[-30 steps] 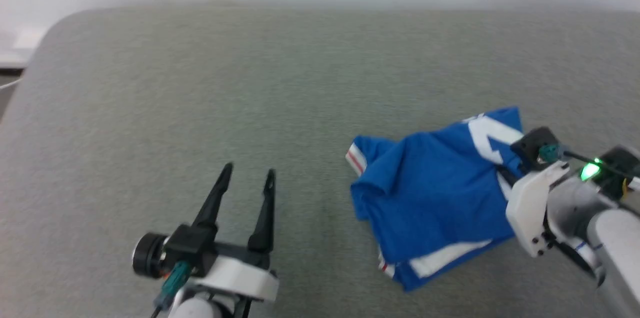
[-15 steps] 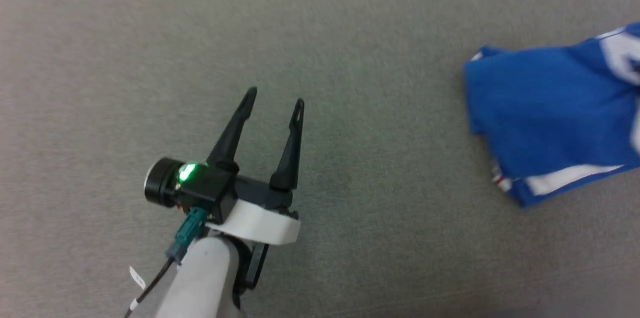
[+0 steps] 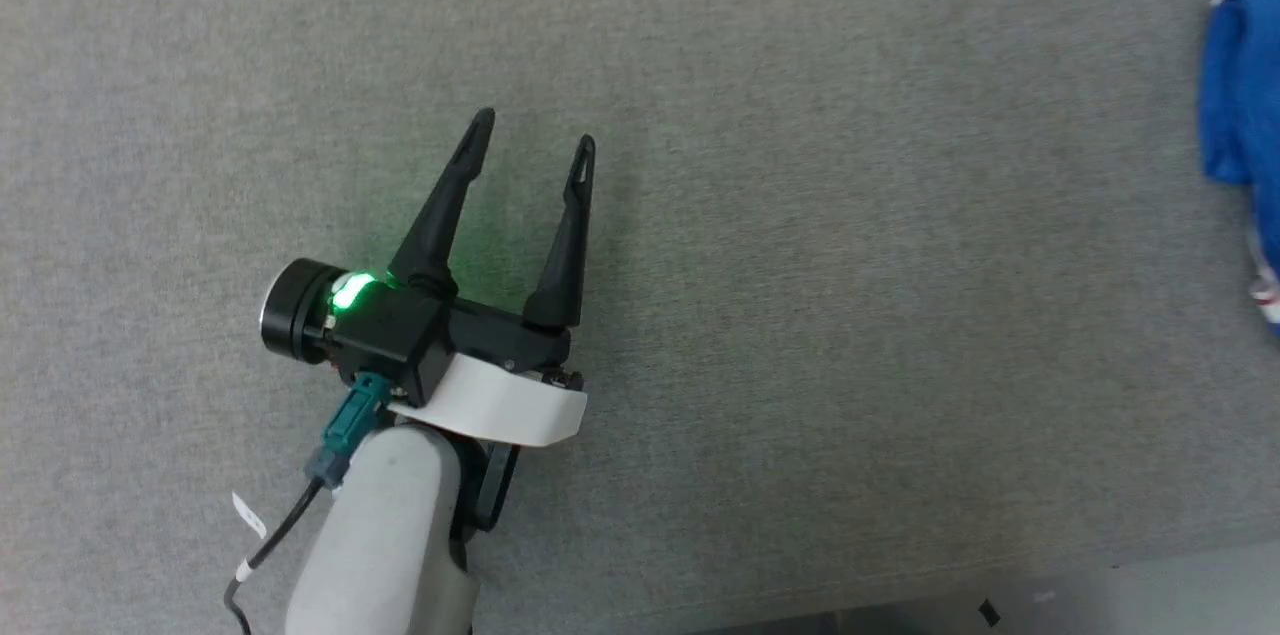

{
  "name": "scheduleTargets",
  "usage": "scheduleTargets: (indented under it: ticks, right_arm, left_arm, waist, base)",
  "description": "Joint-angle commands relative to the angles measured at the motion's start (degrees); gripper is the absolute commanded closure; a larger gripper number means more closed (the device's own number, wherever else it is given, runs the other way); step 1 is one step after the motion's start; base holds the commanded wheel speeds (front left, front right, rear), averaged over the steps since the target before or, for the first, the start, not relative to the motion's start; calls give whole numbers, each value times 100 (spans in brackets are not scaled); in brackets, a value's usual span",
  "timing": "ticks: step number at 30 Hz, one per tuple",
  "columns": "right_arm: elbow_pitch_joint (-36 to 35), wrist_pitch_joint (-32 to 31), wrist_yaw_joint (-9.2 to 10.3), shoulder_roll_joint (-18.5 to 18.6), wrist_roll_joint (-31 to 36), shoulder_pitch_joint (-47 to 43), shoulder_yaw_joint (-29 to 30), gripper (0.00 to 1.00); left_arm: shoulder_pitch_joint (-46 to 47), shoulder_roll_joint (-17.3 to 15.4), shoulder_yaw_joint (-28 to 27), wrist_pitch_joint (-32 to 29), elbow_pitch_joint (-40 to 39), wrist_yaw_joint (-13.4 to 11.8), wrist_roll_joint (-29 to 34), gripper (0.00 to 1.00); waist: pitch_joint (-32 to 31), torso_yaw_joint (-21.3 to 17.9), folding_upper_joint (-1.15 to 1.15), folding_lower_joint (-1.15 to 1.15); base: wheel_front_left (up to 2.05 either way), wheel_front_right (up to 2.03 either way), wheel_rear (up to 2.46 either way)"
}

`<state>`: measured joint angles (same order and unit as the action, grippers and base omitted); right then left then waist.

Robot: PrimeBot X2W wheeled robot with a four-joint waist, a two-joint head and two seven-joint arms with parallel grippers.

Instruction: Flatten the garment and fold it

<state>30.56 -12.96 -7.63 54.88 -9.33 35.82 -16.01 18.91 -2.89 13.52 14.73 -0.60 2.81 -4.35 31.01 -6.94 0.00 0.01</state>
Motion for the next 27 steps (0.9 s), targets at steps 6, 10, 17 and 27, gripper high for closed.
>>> scheduleTargets:
  ticks: [6, 10, 17, 27]
  right_arm:
    - [563, 369, 14, -196, 361, 192, 466, 0]
    - [784, 390, 14, -430, 518, 184, 660, 0]
    - [655, 588, 14, -869, 694, 281, 586, 0]
    - [-212, 1427, 14, -1888, 429, 309, 870, 0]
  left_arm:
    - [83, 2, -69, 27, -12, 38, 15, 0]
    - [-9, 2, -99, 27, 44, 0, -45, 0]
    - [-431, 2, -288, 27, 125, -92, -124, 0]
    - [-1236, 2, -848, 27, 87, -319, -244, 0]
  waist:
    - [254, 276, 0, -1]
    - [-30, 242, 0, -1]
    - [-998, 75, 0, -1]
    - [-2297, 129, 0, -1]
  base:
    - [0, 0, 0]
    - [0, 0, 0]
    - [0, 0, 0]
    - [0, 0, 0]
